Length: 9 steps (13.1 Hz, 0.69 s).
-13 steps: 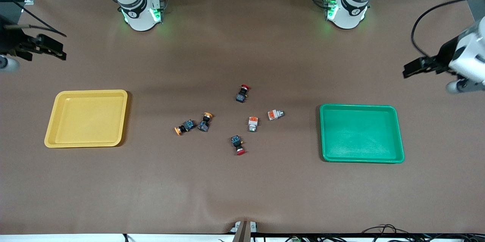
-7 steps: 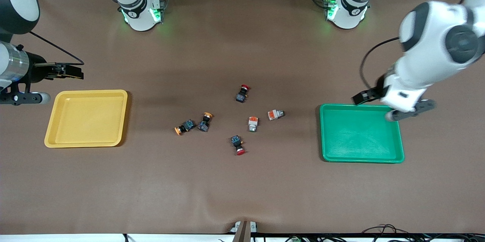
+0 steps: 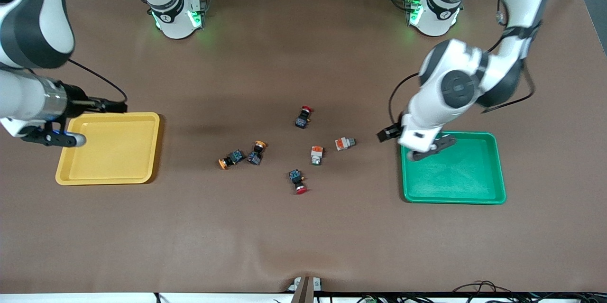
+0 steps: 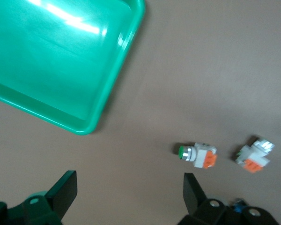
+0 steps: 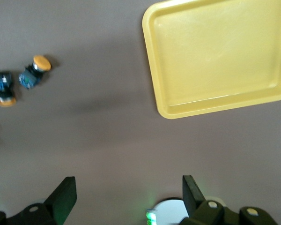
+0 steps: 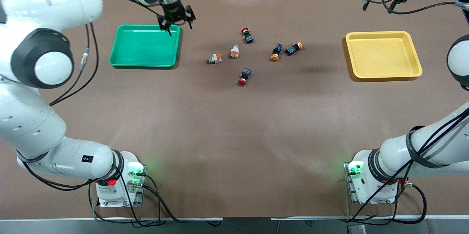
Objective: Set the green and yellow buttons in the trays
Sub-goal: 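Grasp an orange button with the right gripper while the left gripper grasps a green button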
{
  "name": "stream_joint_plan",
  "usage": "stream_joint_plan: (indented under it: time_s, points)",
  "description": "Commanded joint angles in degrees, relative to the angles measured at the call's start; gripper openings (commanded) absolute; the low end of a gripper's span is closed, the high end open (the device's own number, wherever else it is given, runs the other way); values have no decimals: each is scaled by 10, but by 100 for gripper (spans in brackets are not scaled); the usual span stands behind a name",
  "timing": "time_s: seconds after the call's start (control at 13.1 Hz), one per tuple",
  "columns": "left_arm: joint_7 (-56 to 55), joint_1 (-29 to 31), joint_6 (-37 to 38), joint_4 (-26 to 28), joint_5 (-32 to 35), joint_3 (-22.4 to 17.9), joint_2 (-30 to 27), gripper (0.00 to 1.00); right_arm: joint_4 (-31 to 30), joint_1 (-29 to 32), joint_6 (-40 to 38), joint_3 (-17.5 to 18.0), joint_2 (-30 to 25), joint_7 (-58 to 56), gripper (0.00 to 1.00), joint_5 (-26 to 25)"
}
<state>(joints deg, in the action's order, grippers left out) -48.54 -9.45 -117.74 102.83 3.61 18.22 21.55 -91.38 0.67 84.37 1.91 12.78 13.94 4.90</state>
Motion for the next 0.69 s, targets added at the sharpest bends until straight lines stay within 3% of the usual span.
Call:
stream_joint_plan:
  time_s: [0.0, 0.38, 0.61]
  points:
    - [-24, -48, -34, -10, 36, -1, 50, 100, -15, -21, 29, 1, 18, 108, 100, 32]
    - [-45, -99, -149, -9, 45, -9, 126, 100, -15, -84, 150, 2, 87, 314, 100, 33]
    - [-113, -107, -178, -20, 92, -8, 154, 100, -14, -117, 208, 2, 116, 396, 100, 33]
